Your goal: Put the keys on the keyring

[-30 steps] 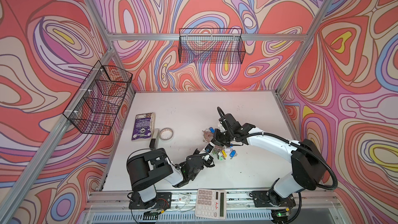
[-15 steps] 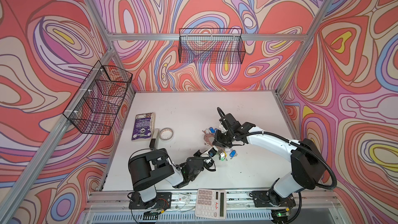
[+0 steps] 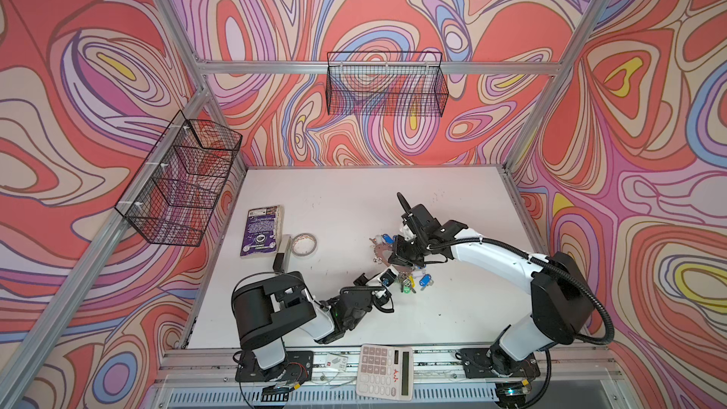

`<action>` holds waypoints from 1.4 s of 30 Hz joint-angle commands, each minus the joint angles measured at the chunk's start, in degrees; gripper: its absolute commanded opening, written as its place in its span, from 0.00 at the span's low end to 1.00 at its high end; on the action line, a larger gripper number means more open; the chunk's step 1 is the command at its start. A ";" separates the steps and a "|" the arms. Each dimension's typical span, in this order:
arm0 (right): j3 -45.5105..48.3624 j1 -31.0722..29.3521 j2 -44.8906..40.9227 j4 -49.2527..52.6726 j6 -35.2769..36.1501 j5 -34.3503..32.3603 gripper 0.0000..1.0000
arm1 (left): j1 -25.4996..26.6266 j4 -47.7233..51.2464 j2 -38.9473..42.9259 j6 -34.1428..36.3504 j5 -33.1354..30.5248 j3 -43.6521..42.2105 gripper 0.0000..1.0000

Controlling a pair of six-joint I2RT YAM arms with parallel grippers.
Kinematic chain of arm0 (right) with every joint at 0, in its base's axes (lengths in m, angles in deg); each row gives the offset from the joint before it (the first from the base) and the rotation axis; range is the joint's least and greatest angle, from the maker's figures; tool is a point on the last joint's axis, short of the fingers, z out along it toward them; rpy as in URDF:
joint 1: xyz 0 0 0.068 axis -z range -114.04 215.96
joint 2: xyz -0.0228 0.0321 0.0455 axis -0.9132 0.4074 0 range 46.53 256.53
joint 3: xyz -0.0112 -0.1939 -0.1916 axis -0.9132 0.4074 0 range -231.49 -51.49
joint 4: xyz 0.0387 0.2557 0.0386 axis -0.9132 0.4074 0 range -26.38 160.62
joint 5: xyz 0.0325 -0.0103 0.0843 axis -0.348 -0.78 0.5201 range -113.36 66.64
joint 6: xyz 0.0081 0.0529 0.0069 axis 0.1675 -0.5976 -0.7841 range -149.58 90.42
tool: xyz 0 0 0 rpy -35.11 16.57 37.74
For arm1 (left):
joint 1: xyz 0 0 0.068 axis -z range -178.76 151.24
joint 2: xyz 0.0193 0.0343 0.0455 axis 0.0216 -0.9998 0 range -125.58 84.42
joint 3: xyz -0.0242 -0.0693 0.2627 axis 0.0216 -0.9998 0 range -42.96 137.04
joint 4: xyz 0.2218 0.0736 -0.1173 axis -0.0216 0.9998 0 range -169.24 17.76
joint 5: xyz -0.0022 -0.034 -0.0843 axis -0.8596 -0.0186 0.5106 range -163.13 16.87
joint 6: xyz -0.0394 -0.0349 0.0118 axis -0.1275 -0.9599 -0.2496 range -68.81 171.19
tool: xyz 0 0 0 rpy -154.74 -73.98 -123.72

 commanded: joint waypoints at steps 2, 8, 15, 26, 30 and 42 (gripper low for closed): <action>-1.19 2.55 -0.30 -3.23 1.87 -4.38 0.03 | 1.24 -2.48 1.14 -0.35 1.40 -0.29 0.00; -0.54 3.89 -1.00 -3.88 3.21 -5.50 0.08 | 1.25 -2.44 1.68 -0.42 1.87 -0.45 0.00; 0.45 5.74 -1.67 -6.36 6.72 -5.01 0.11 | 1.23 -2.39 2.61 -0.65 1.61 -0.71 0.00; 12.63 9.33 -12.70 -22.06 15.50 0.65 0.49 | 1.15 -2.48 4.02 1.09 0.43 0.63 0.00; 18.81 11.99 -16.29 -31.20 15.11 2.62 0.53 | 0.86 -2.32 5.01 2.59 -0.73 1.47 0.00; 25.80 16.28 -17.58 -55.83 13.24 9.94 0.64 | -11.43 5.72 15.52 -11.10 14.13 4.22 0.00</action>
